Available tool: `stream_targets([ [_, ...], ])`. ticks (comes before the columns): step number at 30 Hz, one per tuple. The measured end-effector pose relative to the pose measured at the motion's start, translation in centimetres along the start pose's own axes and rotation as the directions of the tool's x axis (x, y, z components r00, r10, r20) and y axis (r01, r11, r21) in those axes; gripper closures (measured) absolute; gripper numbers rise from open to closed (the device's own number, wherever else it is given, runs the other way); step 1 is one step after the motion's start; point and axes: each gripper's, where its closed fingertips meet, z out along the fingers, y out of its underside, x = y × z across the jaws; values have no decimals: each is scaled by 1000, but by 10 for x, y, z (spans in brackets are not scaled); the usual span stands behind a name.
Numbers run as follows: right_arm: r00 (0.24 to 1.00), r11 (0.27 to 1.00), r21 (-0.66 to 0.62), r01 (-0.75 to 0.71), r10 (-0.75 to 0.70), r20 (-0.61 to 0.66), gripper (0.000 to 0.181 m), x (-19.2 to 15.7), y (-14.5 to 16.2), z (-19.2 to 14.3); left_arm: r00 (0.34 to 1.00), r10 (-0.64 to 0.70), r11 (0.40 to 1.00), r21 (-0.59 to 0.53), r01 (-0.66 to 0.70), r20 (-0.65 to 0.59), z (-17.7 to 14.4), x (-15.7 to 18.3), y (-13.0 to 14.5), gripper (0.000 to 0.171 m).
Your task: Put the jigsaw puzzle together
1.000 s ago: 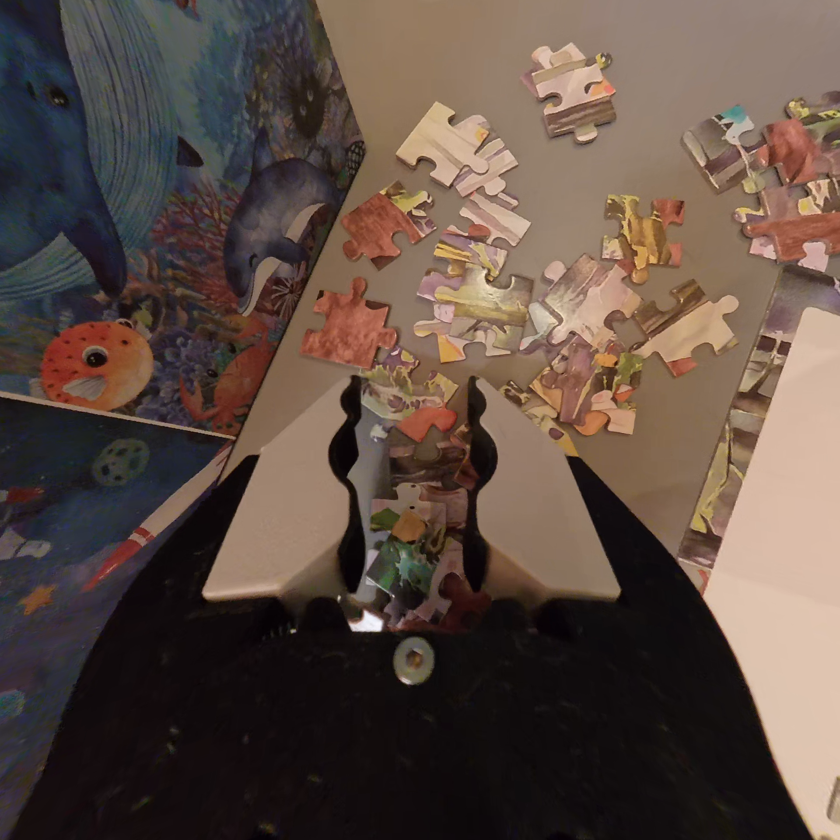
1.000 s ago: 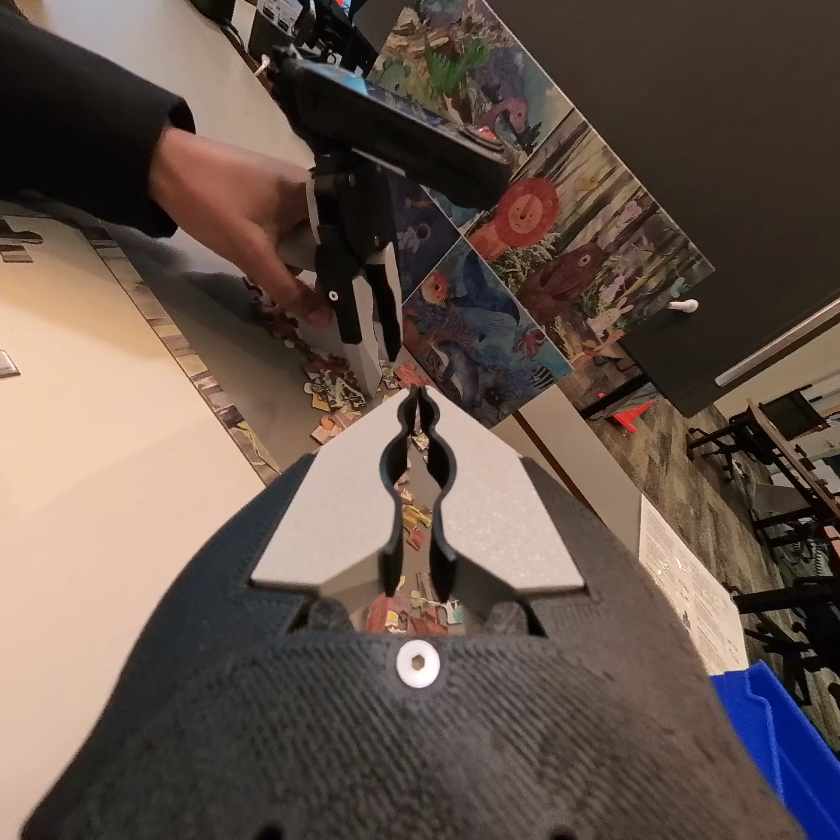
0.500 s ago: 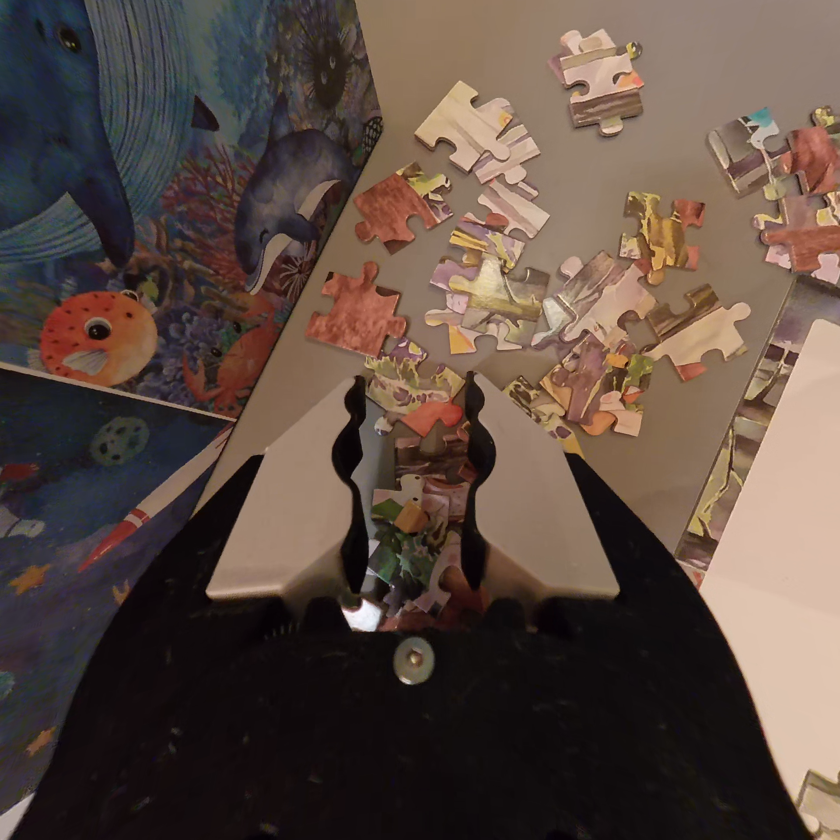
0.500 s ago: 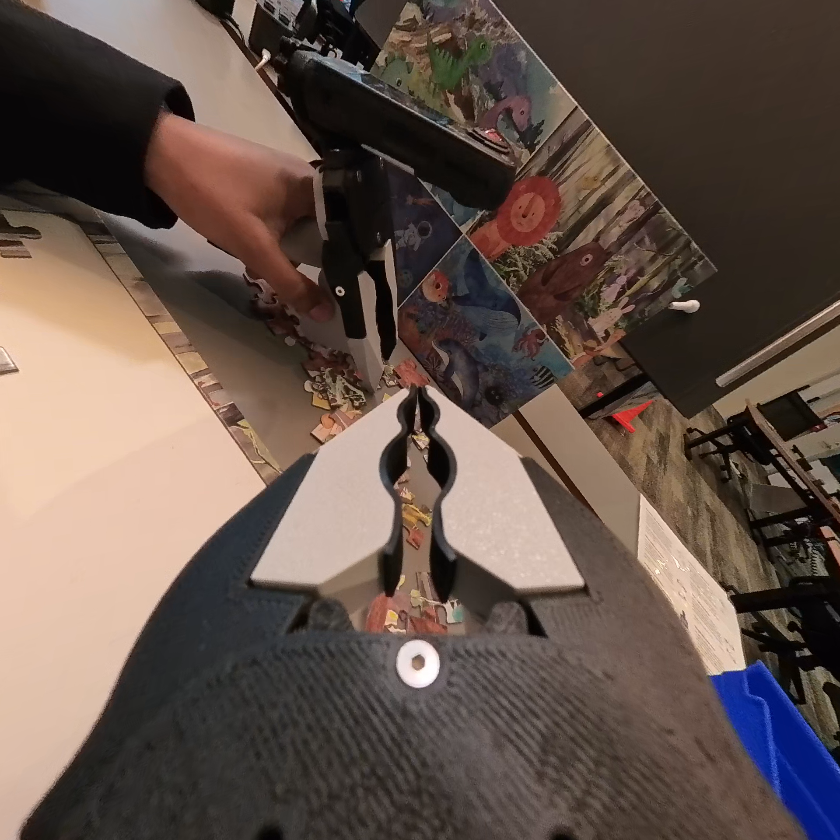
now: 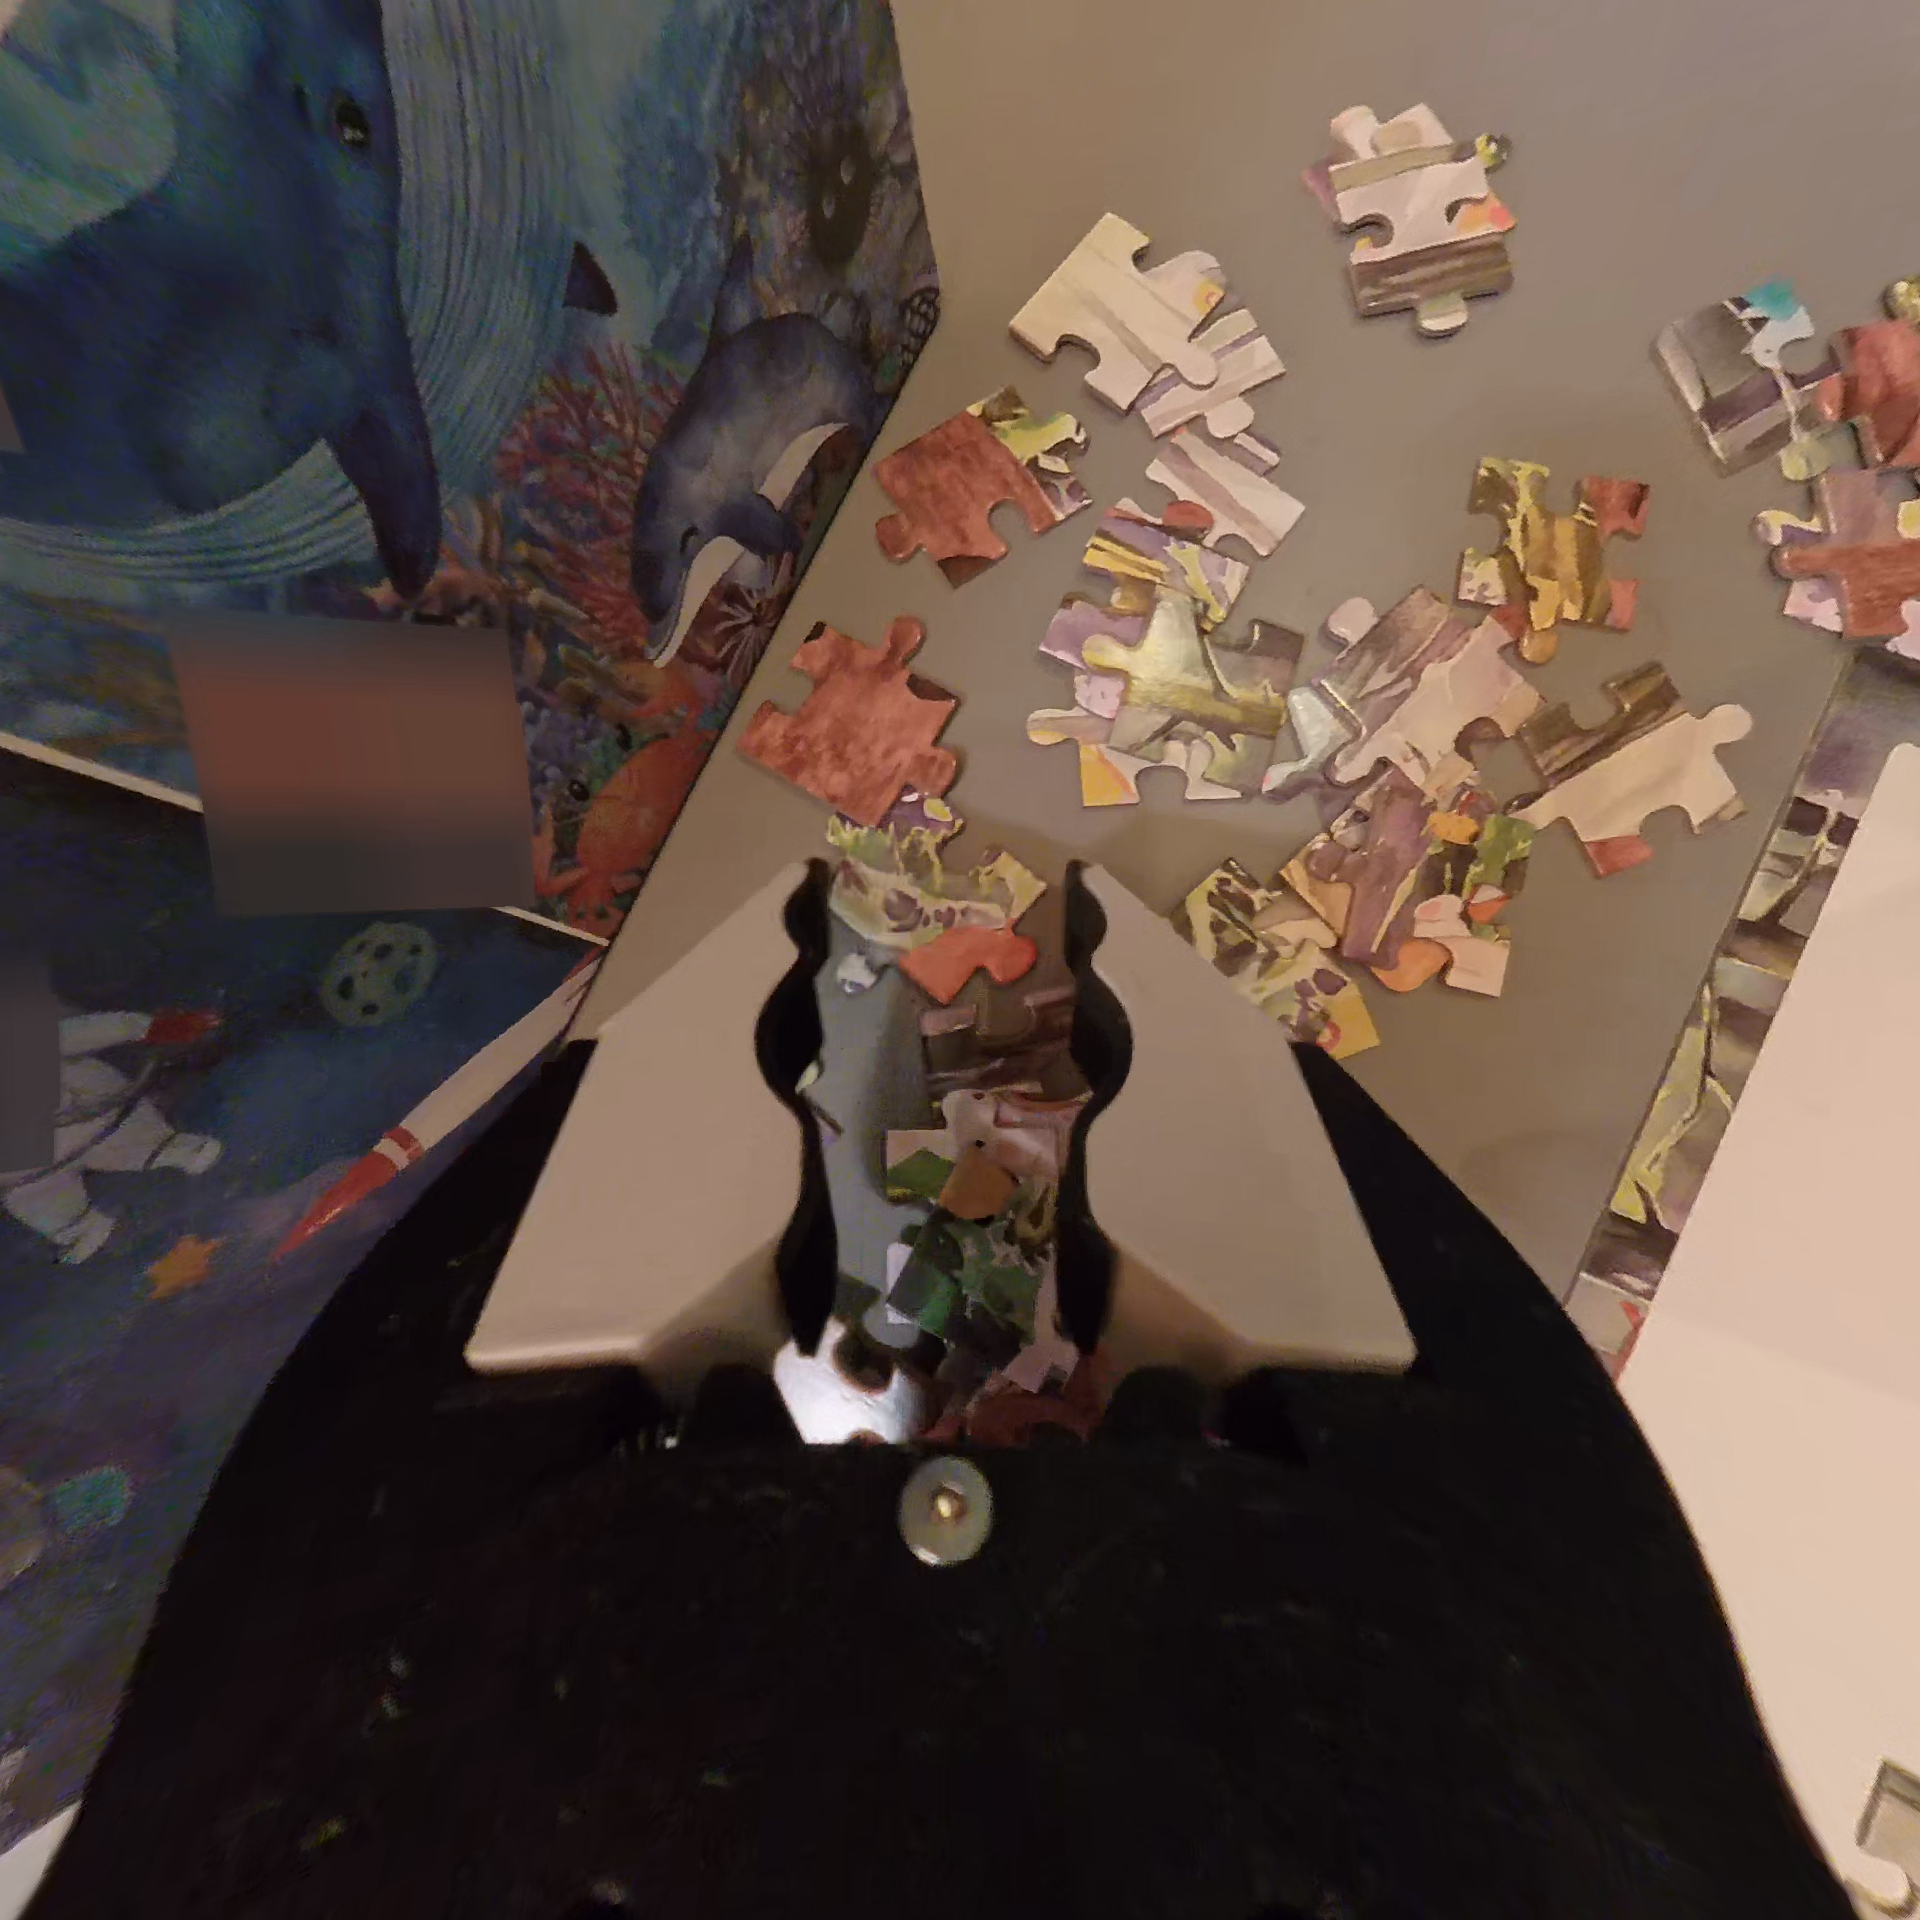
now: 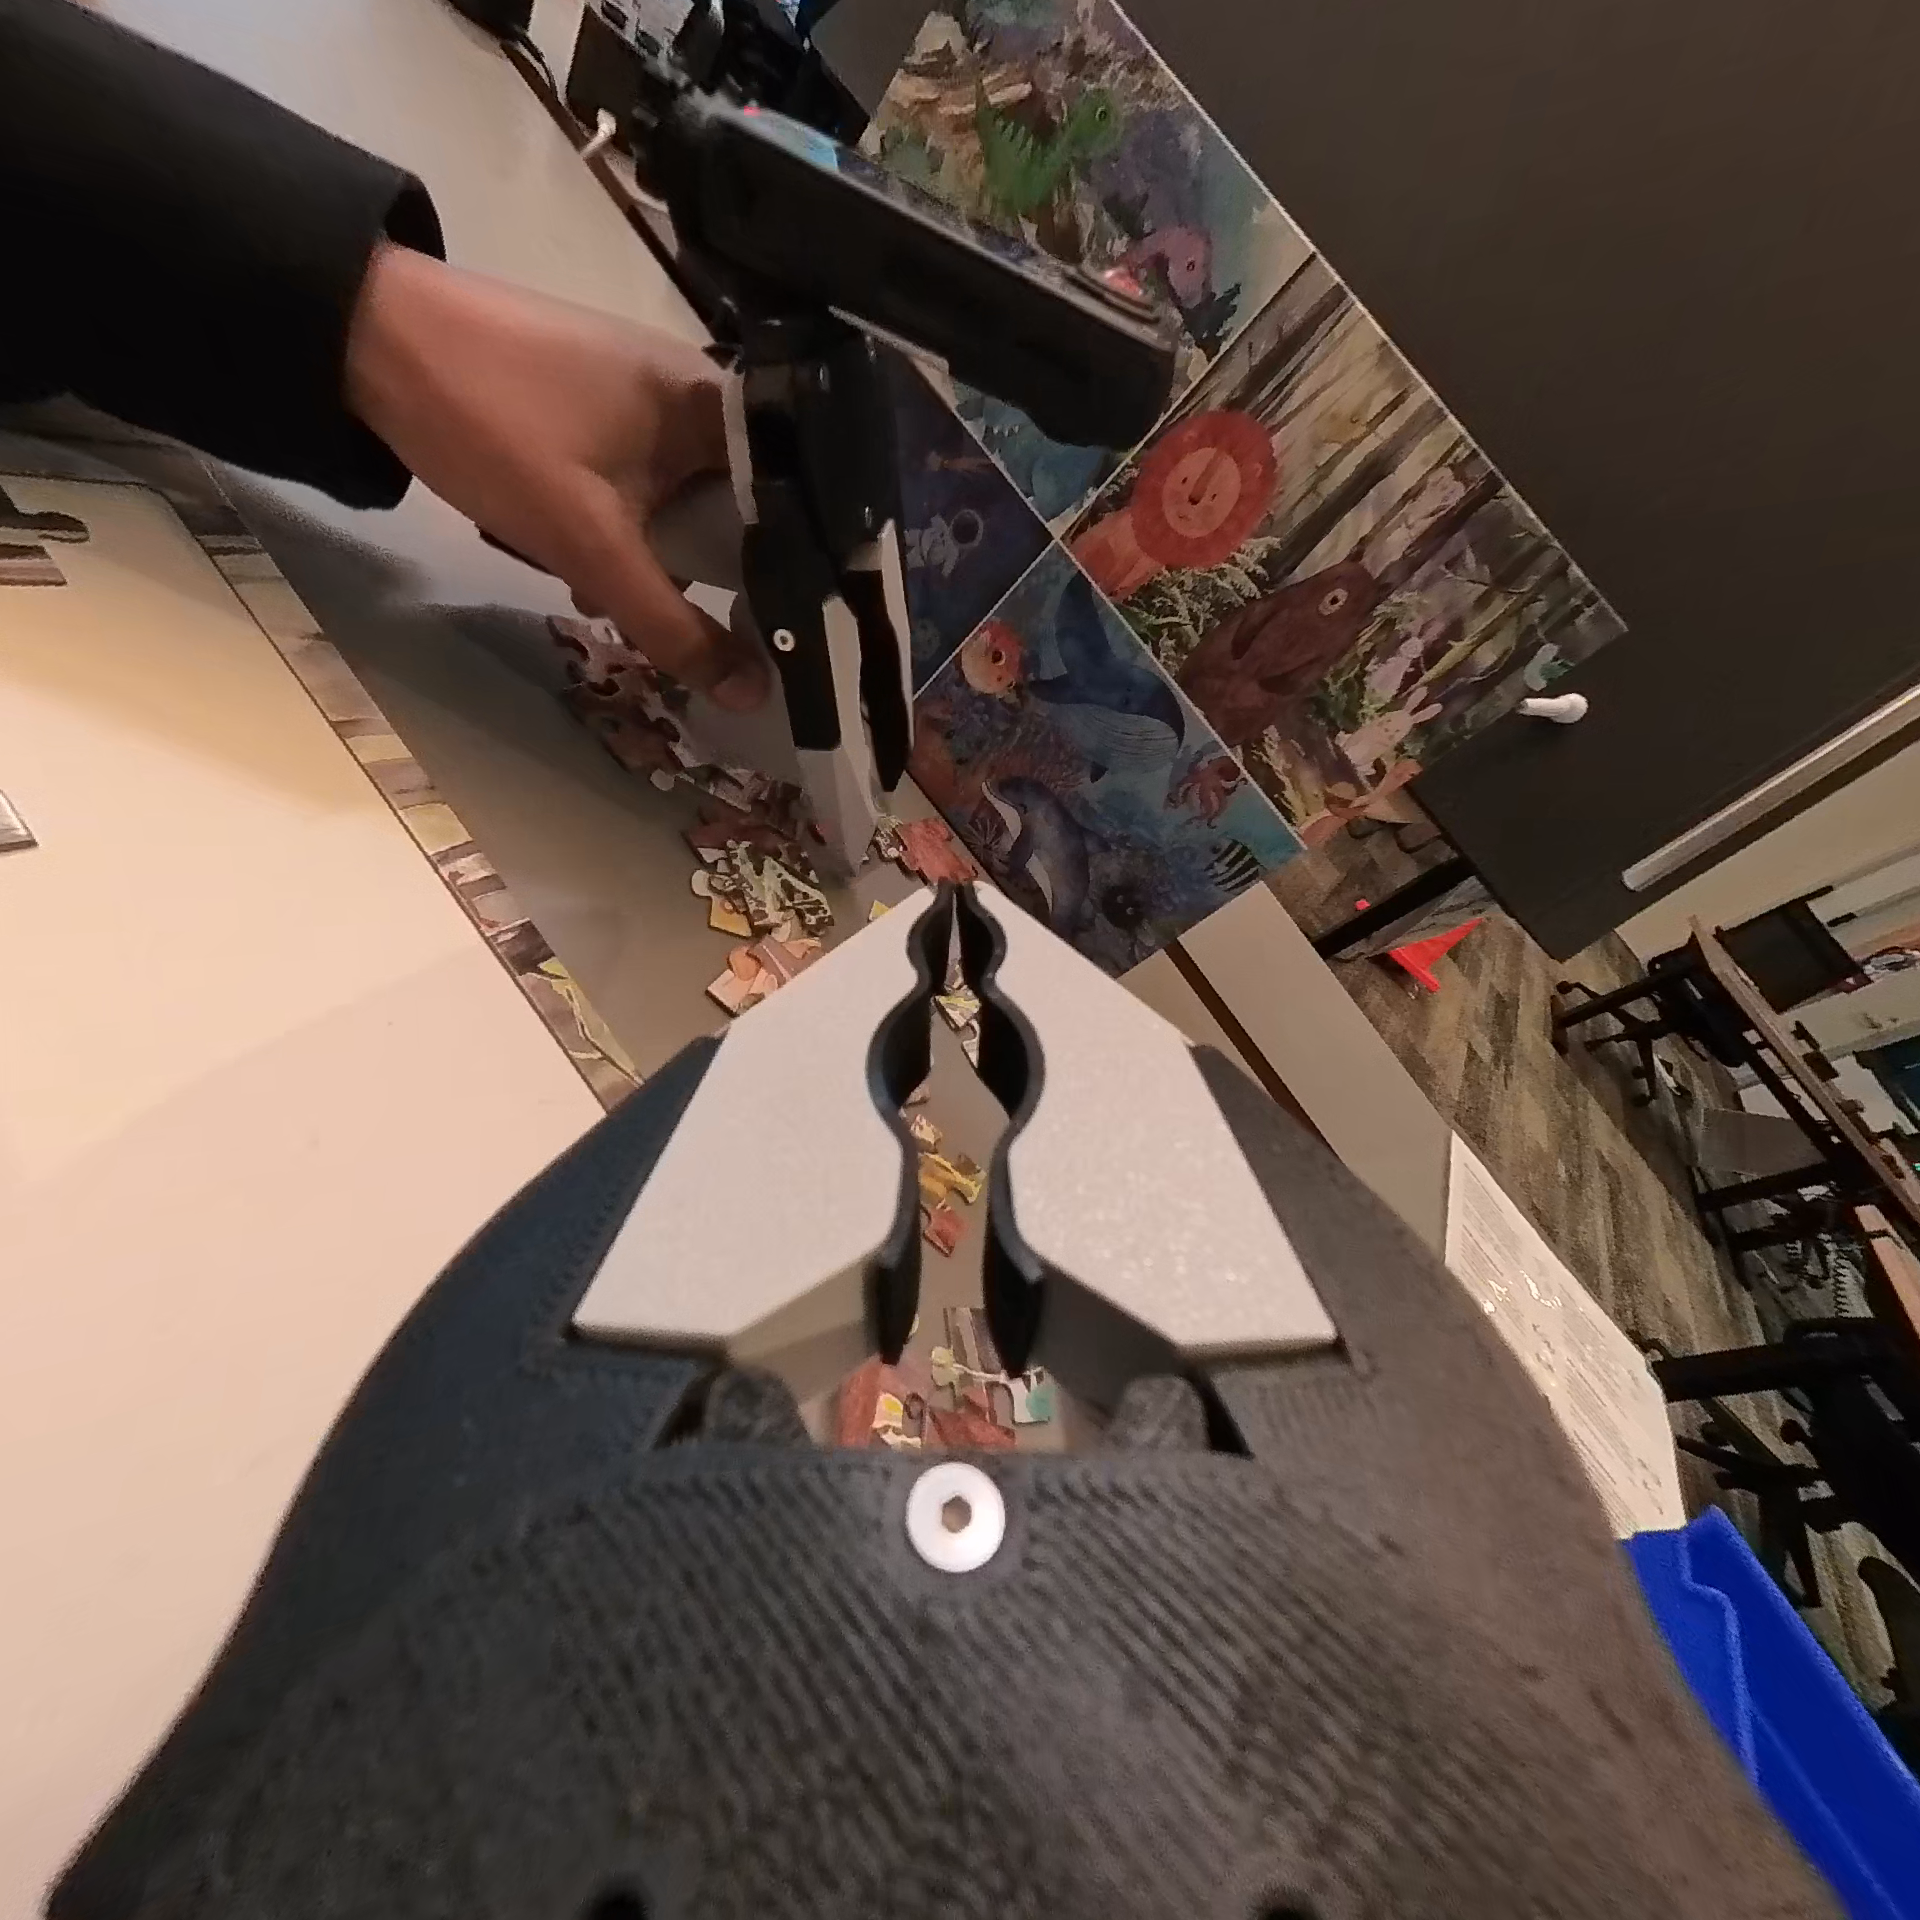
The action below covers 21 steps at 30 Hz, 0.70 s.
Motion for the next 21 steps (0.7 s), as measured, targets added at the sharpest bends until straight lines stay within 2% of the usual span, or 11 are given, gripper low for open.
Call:
stream_targets([
  [2,1000,1000,-1,2,-2,0,181,0,0,0,999,-34,999,-8,34,16,4,-3,3,115],
  [5,1000,1000,-3,3,-3,0,181,0,0,0,998,-63,998,-3,63,13,5,-3,3,116],
  [7,1000,1000,-2,4,-4,0,181,0,0,0,997,-71,997,-11,71,16,4,-4,4,119],
  [8,1000,1000,-2,4,-4,0,181,0,0,0,997,-72,997,-12,73,12,3,-4,4,127],
  [14,1000,1000,-6,6,-6,-2,181,0,1,1,1000,-22,999,-23,22,5,0,-3,5,132],
  [15,1000,1000,-6,6,-6,-2,181,0,1,0,1000,-17,1000,-17,17,-1,-1,-2,4,136],
  [16,1000,1000,-6,7,-7,-2,181,0,1,0,1000,-13,1000,2,13,-18,-3,1,1,160],
  [17,1000,1000,-5,7,-7,-3,181,0,1,0,999,-10,1000,22,10,-32,-5,3,-2,169],
  [21,1000,1000,-5,8,-8,-4,181,0,1,0,1000,-15,999,-31,15,-11,-2,-2,5,153],
])
